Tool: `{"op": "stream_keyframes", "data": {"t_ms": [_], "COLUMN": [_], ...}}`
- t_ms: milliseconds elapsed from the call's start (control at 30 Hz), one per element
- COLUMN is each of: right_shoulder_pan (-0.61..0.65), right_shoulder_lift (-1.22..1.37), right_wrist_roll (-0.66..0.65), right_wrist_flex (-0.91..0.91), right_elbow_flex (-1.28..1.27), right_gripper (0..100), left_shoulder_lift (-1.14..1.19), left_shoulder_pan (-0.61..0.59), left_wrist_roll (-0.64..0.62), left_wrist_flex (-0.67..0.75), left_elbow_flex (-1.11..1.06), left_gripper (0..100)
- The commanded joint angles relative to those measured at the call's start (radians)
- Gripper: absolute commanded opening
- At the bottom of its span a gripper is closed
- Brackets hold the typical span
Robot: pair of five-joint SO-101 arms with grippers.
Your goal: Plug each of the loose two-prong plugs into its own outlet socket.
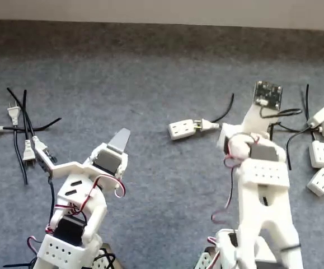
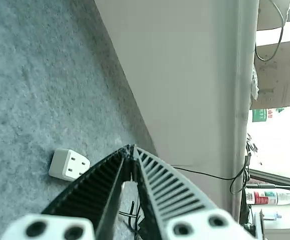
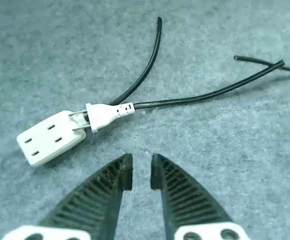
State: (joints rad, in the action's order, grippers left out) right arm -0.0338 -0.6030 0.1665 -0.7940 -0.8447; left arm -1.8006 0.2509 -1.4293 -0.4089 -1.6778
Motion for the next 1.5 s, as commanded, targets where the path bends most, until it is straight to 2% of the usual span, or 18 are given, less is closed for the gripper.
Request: {"op": "stream_keyframes", "data": {"t_ms": [0, 233, 367, 500, 667, 800, 967, 1300, 1367, 1467], "right_shoulder_pan": [0.018, 0.064, 0.124, 0.133, 0.101, 0.102, 0.119, 0.165, 0.156, 0.139], "right_shoulder_lift": [0.314, 0.628, 0.72, 0.768, 0.825, 0.837, 0.842, 0.981, 0.981, 0.981], "right_wrist_roll": [0.15, 0.345, 0.333, 0.319, 0.609, 0.741, 0.884, 0.913, 0.91, 0.905], "right_wrist_flex": [-0.099, -0.24, -0.242, -0.243, -0.262, -0.259, -0.257, -0.113, -0.116, -0.116], "right_elbow_flex": [0.271, 0.644, 0.759, 0.808, 0.819, 0.817, 0.811, 0.819, 0.819, 0.819], "right_gripper": [13.2, 13.2, 13.4, 13.7, 14.0, 20.8, 27.9, 28.1, 25.2, 14.6], "left_shoulder_lift": [0.001, 0.039, 0.142, 0.234, 0.302, 0.305, 0.305, 0.305, 0.305, 0.305], "left_shoulder_pan": [-0.021, -0.022, -0.024, -0.024, -0.022, -0.016, -0.016, -0.016, -0.016, -0.016], "left_wrist_roll": [0.003, 0.011, 0.012, 0.012, 0.015, 0.109, 0.127, 0.129, 0.129, 0.129], "left_wrist_flex": [0.012, 0.02, 0.103, 0.196, 0.253, 0.252, 0.252, 0.252, 0.252, 0.252], "left_elbow_flex": [-0.018, -0.021, -0.025, -0.025, -0.024, -0.024, -0.025, -0.025, -0.025, -0.025], "left_gripper": [1, 1, 1, 1, 1, 1, 1, 1, 1, 1]}}
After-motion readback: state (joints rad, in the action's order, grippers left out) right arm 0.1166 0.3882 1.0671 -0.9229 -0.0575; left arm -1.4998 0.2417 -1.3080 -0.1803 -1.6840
